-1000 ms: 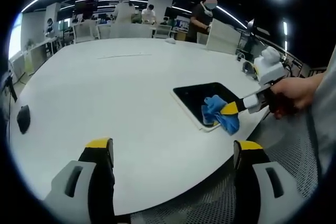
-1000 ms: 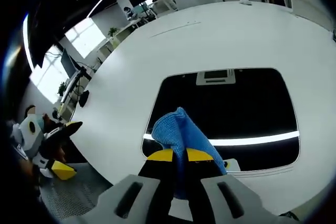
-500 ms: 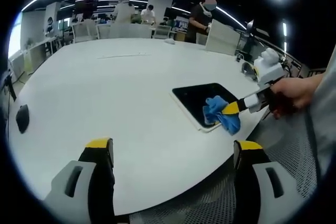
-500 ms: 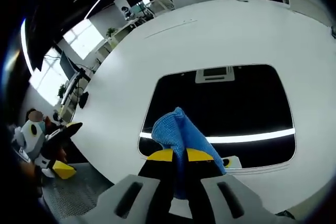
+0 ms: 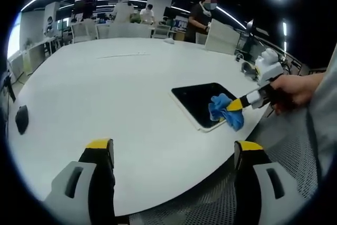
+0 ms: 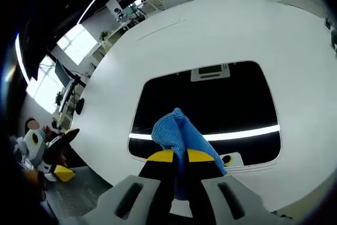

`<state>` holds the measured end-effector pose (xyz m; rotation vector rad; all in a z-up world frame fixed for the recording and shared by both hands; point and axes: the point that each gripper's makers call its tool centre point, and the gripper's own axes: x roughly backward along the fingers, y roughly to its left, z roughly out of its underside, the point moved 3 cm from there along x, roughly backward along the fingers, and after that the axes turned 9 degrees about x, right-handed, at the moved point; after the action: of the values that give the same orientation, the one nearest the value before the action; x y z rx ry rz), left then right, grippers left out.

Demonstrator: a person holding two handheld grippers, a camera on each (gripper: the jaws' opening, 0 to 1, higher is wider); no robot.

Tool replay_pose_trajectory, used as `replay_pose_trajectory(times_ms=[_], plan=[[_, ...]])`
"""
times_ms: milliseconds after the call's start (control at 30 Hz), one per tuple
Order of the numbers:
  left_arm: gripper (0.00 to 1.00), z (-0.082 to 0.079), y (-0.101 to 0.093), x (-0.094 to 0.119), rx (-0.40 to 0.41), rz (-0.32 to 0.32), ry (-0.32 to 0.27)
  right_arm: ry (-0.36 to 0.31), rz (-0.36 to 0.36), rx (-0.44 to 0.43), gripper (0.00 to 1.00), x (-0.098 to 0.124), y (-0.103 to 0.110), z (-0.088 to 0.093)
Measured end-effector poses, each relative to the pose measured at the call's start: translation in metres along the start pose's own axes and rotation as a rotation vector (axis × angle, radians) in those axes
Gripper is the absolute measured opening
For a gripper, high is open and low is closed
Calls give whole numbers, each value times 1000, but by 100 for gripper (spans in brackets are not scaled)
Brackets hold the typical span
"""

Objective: Wipe the mirror surface with the cleaning cloth until all visible marks leave the cleaned area.

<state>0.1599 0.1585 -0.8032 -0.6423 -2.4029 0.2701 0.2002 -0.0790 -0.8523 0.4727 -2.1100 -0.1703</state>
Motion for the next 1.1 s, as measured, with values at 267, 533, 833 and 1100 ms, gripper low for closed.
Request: replay_pose_trajectory(times_ms=[267, 533, 833, 1100], plan=[[95, 1, 0, 0, -7, 4, 5, 15, 20, 27, 1, -3, 2, -4], [95, 1, -1, 0, -9, 5, 9, 4, 40, 15, 1, -9, -2, -14], [95, 1, 1, 0, -6, 3, 8, -6, 58, 16, 1, -17, -7, -27], [95, 0, -1, 0, -4, 1, 7, -13, 70, 18, 1, -24, -12, -40]])
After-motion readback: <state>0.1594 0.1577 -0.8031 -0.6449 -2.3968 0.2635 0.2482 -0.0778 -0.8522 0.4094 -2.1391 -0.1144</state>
